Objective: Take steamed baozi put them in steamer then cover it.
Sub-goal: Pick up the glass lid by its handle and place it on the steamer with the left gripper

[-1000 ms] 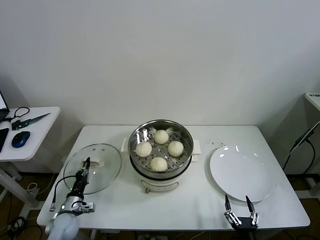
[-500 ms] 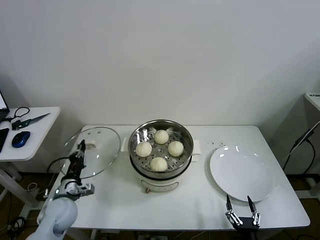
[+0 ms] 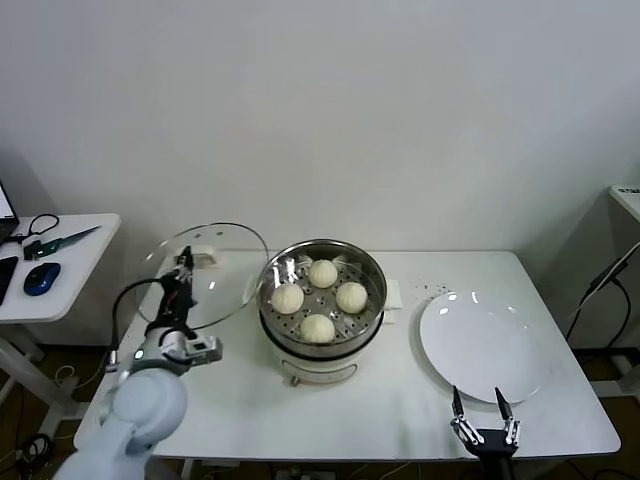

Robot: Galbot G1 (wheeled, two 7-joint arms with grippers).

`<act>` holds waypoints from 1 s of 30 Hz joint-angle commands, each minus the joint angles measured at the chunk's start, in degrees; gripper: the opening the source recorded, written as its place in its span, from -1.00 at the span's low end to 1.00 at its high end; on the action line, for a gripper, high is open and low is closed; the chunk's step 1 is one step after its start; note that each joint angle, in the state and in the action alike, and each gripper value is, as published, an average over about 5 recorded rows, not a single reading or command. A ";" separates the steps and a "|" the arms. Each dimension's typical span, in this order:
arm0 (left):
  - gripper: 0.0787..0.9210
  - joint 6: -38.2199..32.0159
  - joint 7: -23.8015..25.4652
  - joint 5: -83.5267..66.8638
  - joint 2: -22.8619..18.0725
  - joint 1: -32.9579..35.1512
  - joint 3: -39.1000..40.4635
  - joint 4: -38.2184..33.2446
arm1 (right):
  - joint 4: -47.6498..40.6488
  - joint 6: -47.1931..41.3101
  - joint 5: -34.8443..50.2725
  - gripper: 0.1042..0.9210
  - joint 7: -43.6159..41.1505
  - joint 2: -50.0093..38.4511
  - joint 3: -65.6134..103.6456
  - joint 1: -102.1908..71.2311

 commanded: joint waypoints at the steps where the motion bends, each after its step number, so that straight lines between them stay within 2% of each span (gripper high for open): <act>1: -0.89 7.05 5.35 3.29 0.52 -2.91 6.17 -5.92 | -0.97 -2.32 -4.10 0.76 2.59 0.03 -0.08 1.84; 8: -0.89 9.53 9.90 14.29 -8.33 -8.22 16.63 -3.52 | -1.25 -4.08 -5.60 0.76 4.33 0.18 -0.14 3.16; 11: -0.89 9.97 10.84 19.43 -13.50 -9.58 19.89 -1.65 | -1.25 -4.39 -5.58 0.76 4.60 0.05 -0.12 3.45; 17: -0.89 8.71 11.22 29.03 -24.81 -9.21 23.85 2.45 | -1.08 -4.29 -5.33 0.76 4.91 -0.13 -0.12 3.63; 21: -0.89 7.75 11.03 32.77 -30.38 -7.75 25.74 5.53 | -1.16 -3.93 -5.11 0.76 5.00 -0.26 -0.17 3.47; 25: -0.89 7.34 10.53 34.23 -33.44 -7.15 26.78 8.12 | -1.40 -3.56 -4.96 0.76 5.10 -0.38 -0.24 3.25; 30: -0.89 7.24 9.85 34.72 -35.10 -7.63 26.68 10.82 | -1.35 -3.28 -4.82 0.76 5.22 -0.31 -0.12 3.09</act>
